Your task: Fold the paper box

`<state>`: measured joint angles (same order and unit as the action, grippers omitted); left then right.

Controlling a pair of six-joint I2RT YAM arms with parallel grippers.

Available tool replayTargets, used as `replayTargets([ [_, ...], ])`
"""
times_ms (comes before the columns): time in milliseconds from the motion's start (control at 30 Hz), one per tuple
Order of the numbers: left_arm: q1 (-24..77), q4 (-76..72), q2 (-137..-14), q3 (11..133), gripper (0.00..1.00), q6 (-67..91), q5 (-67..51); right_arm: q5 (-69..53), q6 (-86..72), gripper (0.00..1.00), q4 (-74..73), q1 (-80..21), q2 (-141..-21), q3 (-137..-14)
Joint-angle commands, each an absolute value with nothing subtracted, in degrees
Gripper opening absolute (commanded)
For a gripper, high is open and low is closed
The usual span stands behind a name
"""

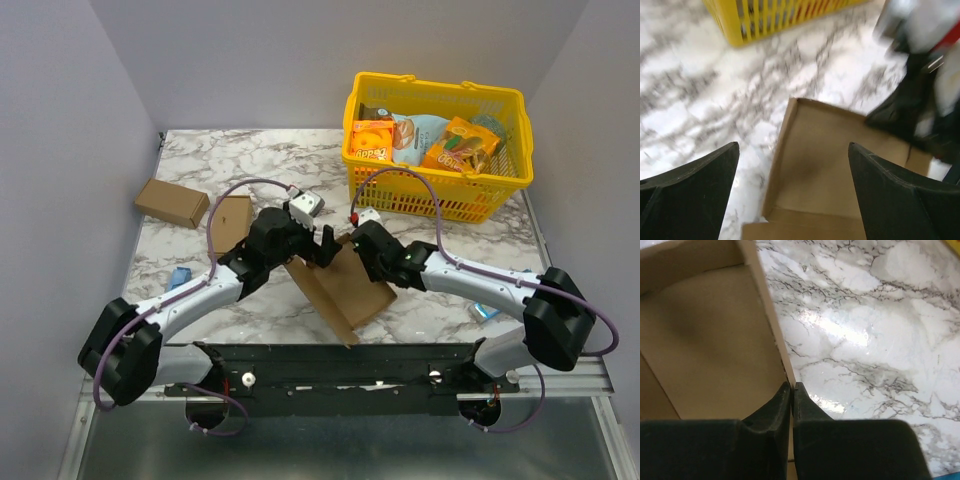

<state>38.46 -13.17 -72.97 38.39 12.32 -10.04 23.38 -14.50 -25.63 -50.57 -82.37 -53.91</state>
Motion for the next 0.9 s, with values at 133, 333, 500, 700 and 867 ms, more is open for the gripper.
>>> replayTargets([
  [133,35.78,-3.88,-66.63,49.74,0.99,17.57,6.05,26.72,-27.77,0.12,-26.98,-50.27,-86.57,-52.56],
  [333,32.26,2.97,-62.94,53.09,0.99,20.82,13.69,24.79,-34.62,0.12,-27.51,-48.26,-88.15,-51.86],
  [500,29.27,4.66,-57.93,51.07,0.99,22.59,13.80,23.03,-36.12,0.14,-27.33,-47.29,-88.68,-51.33],
  [700,26.90,5.97,-54.05,42.57,0.99,28.81,13.80,20.66,-37.35,0.66,-27.33,-46.67,-84.91,-51.07],
  [867,23.20,7.47,-53.79,33.85,0.99,32.25,12.83,15.57,-37.00,0.78,-27.16,-42.37,-78.41,-49.66],
])
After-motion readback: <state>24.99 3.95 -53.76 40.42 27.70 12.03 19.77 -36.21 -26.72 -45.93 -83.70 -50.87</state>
